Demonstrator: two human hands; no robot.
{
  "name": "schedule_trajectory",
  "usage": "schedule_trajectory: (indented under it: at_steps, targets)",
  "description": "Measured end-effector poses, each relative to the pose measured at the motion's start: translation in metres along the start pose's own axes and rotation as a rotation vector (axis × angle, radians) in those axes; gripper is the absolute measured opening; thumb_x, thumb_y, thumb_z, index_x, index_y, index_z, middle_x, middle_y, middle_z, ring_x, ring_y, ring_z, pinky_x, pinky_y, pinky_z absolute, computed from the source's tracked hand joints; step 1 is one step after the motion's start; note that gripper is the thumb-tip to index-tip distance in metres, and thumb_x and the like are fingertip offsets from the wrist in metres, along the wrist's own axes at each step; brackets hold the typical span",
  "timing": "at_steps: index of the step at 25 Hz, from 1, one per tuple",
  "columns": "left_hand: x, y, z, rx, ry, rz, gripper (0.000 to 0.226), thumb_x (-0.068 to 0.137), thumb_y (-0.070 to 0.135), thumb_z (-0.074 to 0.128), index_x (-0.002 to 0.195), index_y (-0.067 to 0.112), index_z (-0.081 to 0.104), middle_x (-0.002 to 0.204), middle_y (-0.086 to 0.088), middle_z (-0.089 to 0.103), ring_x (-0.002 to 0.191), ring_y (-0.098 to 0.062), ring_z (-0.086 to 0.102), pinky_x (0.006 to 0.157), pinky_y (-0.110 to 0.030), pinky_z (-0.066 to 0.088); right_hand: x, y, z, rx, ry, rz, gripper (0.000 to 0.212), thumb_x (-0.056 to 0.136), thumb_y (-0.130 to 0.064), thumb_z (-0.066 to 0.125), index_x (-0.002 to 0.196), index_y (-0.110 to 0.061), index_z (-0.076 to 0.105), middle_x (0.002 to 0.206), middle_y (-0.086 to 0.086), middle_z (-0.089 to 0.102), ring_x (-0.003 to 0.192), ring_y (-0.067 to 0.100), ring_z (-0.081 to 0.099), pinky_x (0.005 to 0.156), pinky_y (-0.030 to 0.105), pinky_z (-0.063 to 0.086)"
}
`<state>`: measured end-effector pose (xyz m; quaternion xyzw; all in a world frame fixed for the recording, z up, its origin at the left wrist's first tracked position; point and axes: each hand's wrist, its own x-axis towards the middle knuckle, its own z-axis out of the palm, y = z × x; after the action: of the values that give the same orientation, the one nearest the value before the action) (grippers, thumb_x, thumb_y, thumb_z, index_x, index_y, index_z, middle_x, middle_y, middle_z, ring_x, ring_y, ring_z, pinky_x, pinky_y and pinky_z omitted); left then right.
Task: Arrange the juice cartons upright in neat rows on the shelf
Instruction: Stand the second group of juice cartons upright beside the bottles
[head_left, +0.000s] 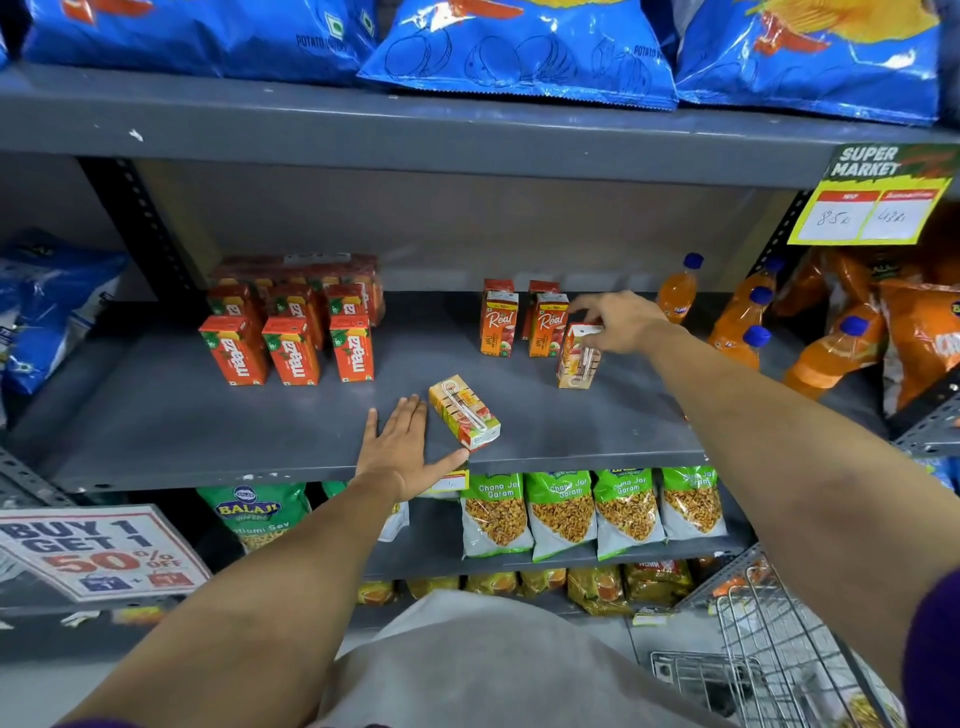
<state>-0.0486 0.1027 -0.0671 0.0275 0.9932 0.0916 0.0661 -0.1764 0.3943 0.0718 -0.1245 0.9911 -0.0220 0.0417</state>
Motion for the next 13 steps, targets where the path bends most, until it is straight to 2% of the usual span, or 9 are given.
schedule_trajectory:
  at_steps: [3,7,10,13]
  targets:
    - [0.0,0.0,0.0,-0.006,-0.006,-0.003,0.102,0.081,0.08,0.028,0.155,0.016,0.0,0.165,-0.001,-0.002,0.151,-0.016,-0.006,0.121,-0.047,-0.01,0.004,-0.003,0.0,-0.011,-0.001,0.004,0.048,0.089,-0.037,0.062,0.134,-0.025,0.052,0.131,0.007,0.063,0.109,0.027,0.062,0.092,0.038,0.051]
    - [0.001,0.0,-0.001,-0.015,-0.013,0.002,0.103,0.081,0.08,0.029,0.155,0.016,0.0,0.165,-0.001,-0.002,0.151,-0.016,-0.006,0.121,-0.047,-0.011,0.001,-0.009,-0.003,0.155,-0.049,0.089,0.043,0.088,-0.037,0.061,0.125,-0.015,0.057,0.108,0.009,0.069,0.067,0.018,0.067,0.076,0.029,0.057]
    - [0.001,-0.001,0.0,-0.019,-0.02,-0.002,0.103,0.081,0.08,0.029,0.155,0.016,-0.001,0.165,-0.001,-0.003,0.151,-0.016,-0.006,0.12,-0.047,-0.011,0.002,-0.009,-0.007,0.202,-0.134,0.116,0.04,0.082,-0.032,0.067,0.112,-0.007,0.062,0.094,0.005,0.073,0.062,0.016,0.072,0.068,0.025,0.058]
    - [0.002,-0.002,0.001,-0.023,-0.018,-0.002,0.104,0.08,0.081,0.029,0.155,0.016,-0.001,0.165,0.0,-0.003,0.151,-0.015,-0.006,0.12,-0.047,-0.011,0.002,-0.008,-0.01,0.158,-0.12,0.161,0.04,0.08,-0.04,0.068,0.086,-0.001,0.072,0.075,0.01,0.077,0.059,0.012,0.07,0.066,0.021,0.052]
